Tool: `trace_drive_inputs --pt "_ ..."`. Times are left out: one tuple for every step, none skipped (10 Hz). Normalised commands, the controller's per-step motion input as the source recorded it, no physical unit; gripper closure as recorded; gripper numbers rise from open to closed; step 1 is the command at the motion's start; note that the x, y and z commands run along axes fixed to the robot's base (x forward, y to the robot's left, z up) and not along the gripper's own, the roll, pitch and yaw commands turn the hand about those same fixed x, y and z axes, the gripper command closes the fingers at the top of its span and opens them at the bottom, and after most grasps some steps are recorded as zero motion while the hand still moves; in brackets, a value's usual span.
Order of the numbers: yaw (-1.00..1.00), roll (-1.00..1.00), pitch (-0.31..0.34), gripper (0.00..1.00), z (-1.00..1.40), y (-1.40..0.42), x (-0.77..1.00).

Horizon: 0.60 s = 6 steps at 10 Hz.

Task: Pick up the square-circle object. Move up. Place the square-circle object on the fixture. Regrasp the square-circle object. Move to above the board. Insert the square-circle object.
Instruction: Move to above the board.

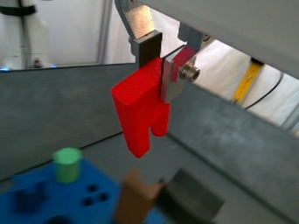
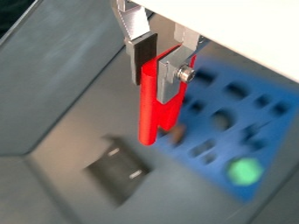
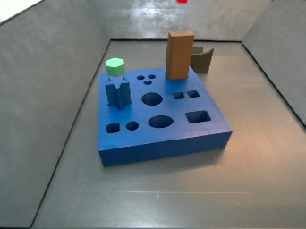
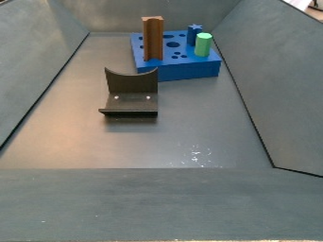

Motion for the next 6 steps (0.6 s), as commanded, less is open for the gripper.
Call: trace_drive_inputs --pt "-0.03 -1.00 -0.100 1.00 0.10 -1.00 -0.75" --pt "-0.03 -1.00 -0.130 1.00 0.08 -0.73 -0.63" --pt "-0.03 -1.00 -0.160 1.00 0.05 -0.41 -0.45" --pt "-0.03 -1.00 -0.180 1.00 0.02 -0.19 -0.31" --pt "-0.02 -0.79 -0.172 1.00 0.02 -0.09 -0.23" --pt "-0.01 -0.49 -0.155 1.00 0.01 0.00 -0.17"
